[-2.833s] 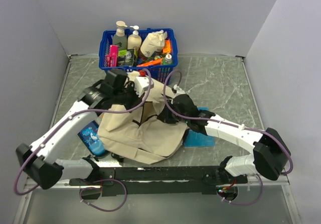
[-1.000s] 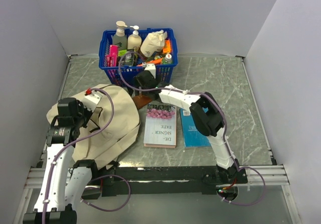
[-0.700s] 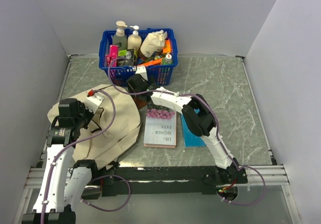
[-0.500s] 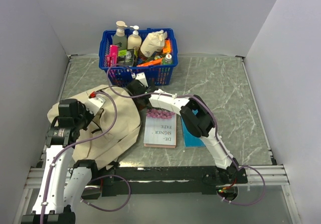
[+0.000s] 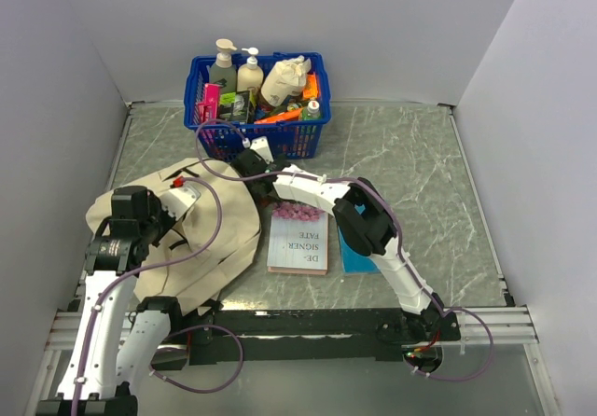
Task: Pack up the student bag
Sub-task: Pick up the personal item from the center of the board.
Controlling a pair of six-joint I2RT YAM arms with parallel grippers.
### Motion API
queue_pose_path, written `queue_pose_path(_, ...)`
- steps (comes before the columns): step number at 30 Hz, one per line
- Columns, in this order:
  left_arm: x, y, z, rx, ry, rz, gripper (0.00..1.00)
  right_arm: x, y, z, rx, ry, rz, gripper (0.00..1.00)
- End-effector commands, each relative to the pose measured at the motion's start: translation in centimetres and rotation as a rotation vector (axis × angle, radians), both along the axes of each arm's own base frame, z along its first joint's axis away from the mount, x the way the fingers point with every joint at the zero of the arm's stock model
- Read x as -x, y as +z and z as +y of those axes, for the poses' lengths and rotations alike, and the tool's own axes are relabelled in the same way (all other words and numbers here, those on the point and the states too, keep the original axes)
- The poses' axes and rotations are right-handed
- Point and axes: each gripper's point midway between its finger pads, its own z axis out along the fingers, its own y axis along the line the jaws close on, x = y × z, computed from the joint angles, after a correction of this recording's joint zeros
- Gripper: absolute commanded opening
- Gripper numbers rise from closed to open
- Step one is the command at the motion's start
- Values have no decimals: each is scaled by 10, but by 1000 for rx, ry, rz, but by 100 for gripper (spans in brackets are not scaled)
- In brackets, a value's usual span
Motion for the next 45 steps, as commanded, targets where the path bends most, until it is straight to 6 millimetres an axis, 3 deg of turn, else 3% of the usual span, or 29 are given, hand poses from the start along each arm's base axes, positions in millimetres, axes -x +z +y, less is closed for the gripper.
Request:
queue_pose_path(1, 7, 15, -6, 5, -40, -16, 1, 27, -30, -45, 151, -21, 131, 94)
queue_pose_path(5, 5, 18, -14, 37, -73, -24, 1, 34, -29, -87, 149, -120, 152, 90)
queue_pose_path(6, 5, 18, -15, 39, -77, -22, 1, 46, -40, -105, 176, -134, 187, 89)
queue_pose_path(8, 4, 17, -16, 41, -83, -19, 1, 53, -36, -116, 147, -159, 185, 87)
queue_pose_path(9, 3, 18, -16, 39, -86, -25, 1, 66, -47, -130, 166, -174, 211, 87)
queue_pose_path(10, 3, 17, -17, 40, -87, -24, 1, 70, -40, -132, 143, -181, 200, 87)
queue_pose_path(12, 1, 17, -19, 51, -96, -28, 1, 82, -50, -137, 114, -182, 221, 86)
queue_pose_path(18, -2, 20, -23, 66, -99, -36, 1, 79, -33, -147, 101, -219, 184, 86)
queue_pose_path(22, -3, 21, -24, 78, -102, -40, 1, 55, 6, -141, -10, -199, 96, 95)
queue_pose_path(26, -4, 22, -25, 82, -102, -40, 1, 32, 25, -135, -60, -162, 48, 99)
queue_pose_path(31, -5, 22, -26, 80, -109, -42, 1, 21, 24, -132, -83, -107, 33, 100)
queue_pose_path(37, -8, 22, -28, 91, -116, -49, 1, 27, 17, -124, -190, -81, 78, 100)
queue_pose_path(45, -8, 25, -29, 89, -119, -47, 1, 34, 14, -131, -243, -146, 99, 100)
